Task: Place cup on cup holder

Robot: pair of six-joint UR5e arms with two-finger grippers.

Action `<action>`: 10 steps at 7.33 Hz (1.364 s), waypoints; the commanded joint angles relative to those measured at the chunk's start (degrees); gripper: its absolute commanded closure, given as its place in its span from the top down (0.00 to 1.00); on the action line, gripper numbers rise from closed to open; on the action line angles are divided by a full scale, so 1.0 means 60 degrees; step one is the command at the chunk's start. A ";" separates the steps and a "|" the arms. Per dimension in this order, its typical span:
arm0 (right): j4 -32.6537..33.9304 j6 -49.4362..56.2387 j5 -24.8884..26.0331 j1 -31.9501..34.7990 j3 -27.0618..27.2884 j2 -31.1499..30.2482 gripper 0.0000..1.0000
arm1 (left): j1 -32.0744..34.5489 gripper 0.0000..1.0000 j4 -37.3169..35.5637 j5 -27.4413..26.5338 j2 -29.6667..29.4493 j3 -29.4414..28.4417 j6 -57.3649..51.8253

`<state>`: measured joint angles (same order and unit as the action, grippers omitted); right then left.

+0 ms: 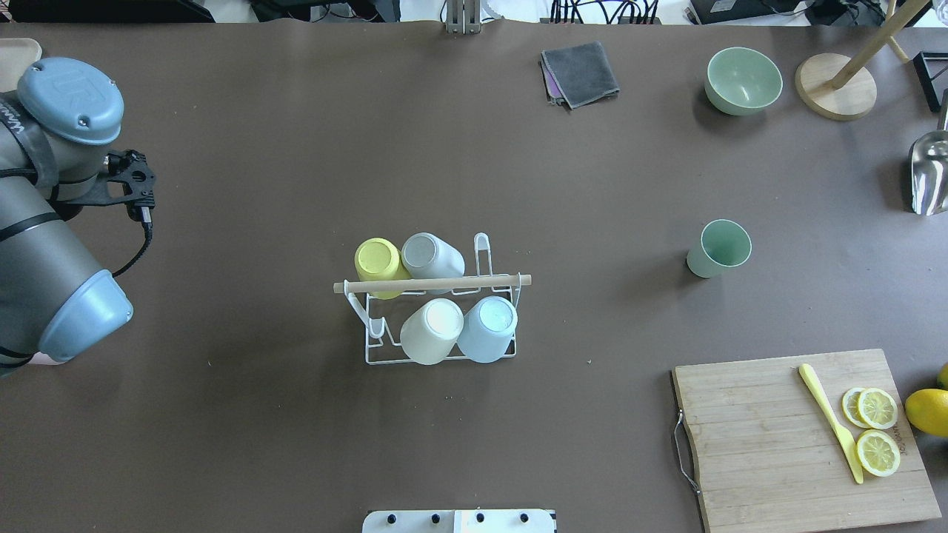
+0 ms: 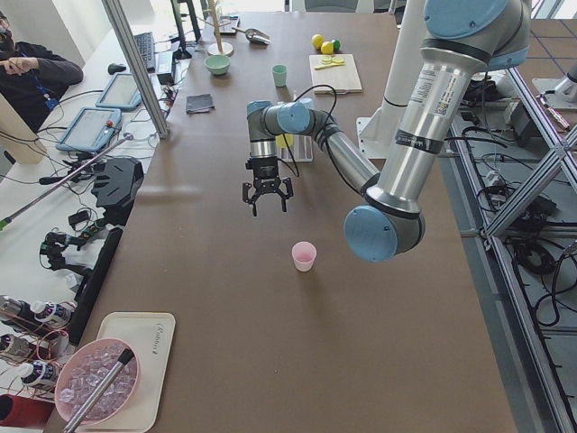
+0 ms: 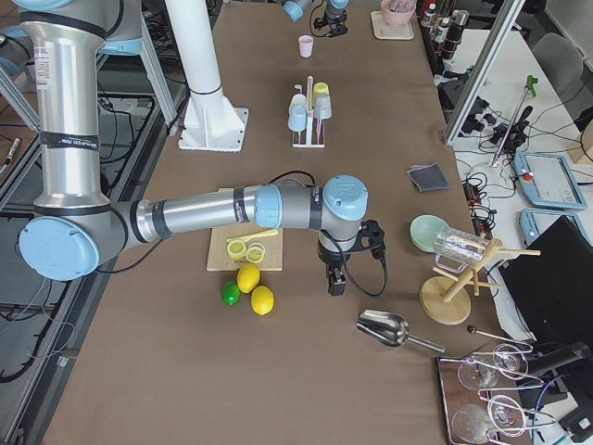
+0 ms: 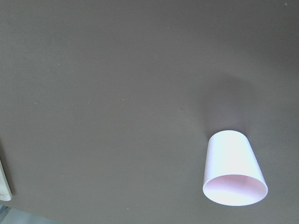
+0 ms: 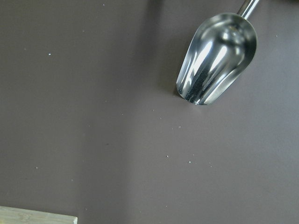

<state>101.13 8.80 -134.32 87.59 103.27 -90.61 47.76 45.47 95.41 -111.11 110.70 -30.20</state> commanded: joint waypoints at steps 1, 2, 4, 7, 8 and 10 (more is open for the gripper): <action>0.0296 -0.0732 -0.0230 -0.0840 0.0044 0.0757 1.00 | -0.0473 0.99 -0.0284 -0.0547 -0.0260 0.0007 -0.0152; 0.0516 -0.0807 -0.0361 -0.1221 -0.0028 0.1124 1.00 | -0.0489 0.99 -0.0603 -0.0971 -0.0638 -0.0007 -0.0297; 0.0796 -0.1420 -0.0319 -0.2084 -0.0043 0.1841 1.00 | -0.0695 0.99 -0.1802 -0.1078 -0.0977 -0.0022 -0.0562; 0.1380 -0.1453 -0.0013 -0.3243 -0.0190 0.2706 1.00 | -0.0782 0.99 -0.1880 -0.1077 -0.0950 -0.0330 -0.0445; 0.1615 -0.1453 0.0105 -0.3290 -0.0393 0.2927 1.00 | -0.1334 0.99 -0.1880 -0.1092 -0.0877 -0.0460 -0.0474; 0.2272 -0.1423 0.0368 -0.3625 -0.0512 0.3396 1.00 | -0.1994 0.99 -0.1866 -0.1818 -0.0877 -0.0886 -0.0475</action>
<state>112.01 0.17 -133.32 67.18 100.66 -72.05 38.60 34.25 87.70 -116.61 106.50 -33.02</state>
